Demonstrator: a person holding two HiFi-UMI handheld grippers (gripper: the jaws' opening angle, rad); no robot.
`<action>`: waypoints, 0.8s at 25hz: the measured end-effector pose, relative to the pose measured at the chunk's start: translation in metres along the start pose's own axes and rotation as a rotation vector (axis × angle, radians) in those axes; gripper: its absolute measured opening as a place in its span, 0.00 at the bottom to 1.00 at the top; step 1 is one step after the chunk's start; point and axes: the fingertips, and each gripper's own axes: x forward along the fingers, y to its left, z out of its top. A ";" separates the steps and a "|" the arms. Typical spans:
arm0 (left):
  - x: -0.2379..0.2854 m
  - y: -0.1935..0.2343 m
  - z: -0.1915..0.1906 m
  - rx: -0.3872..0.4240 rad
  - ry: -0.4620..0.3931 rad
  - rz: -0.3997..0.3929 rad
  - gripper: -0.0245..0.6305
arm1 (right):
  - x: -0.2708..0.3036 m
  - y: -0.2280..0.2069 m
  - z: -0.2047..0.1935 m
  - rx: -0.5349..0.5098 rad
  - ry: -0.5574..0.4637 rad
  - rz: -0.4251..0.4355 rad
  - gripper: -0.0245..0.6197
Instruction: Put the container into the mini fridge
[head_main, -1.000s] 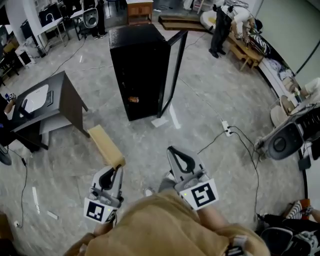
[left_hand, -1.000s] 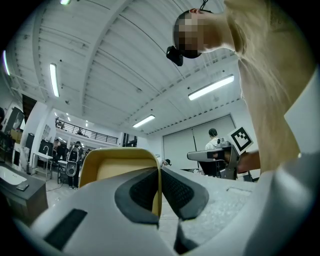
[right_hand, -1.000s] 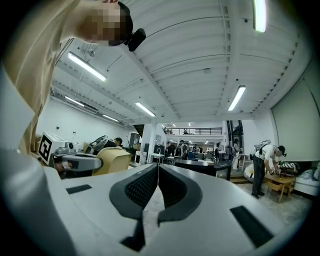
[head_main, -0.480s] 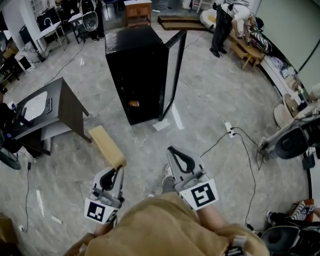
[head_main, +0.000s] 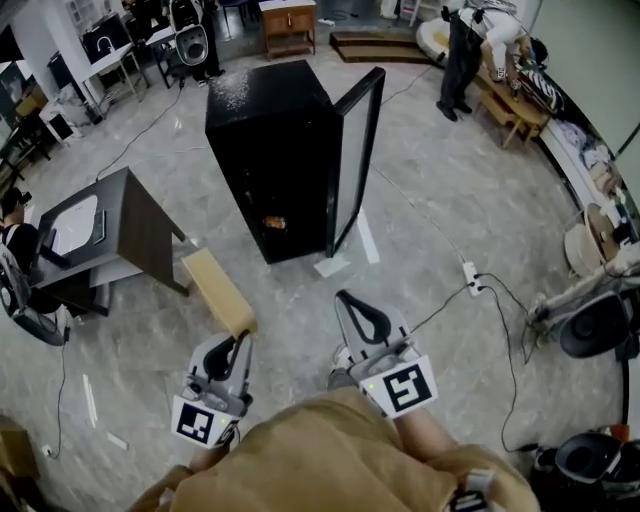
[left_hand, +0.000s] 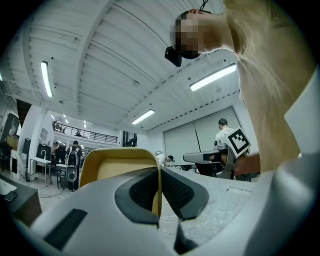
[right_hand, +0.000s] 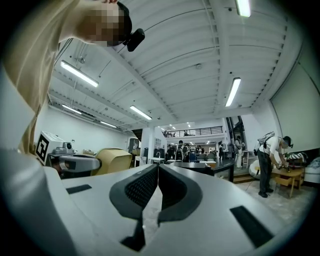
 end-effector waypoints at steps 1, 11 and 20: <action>0.013 0.003 -0.001 0.006 -0.007 0.003 0.06 | 0.009 -0.012 -0.001 0.002 -0.005 0.009 0.04; 0.135 0.018 -0.017 0.010 0.030 0.045 0.06 | 0.062 -0.121 -0.015 0.028 -0.015 0.075 0.04; 0.205 0.015 -0.026 0.030 0.045 0.081 0.06 | 0.088 -0.186 -0.023 0.053 -0.031 0.132 0.04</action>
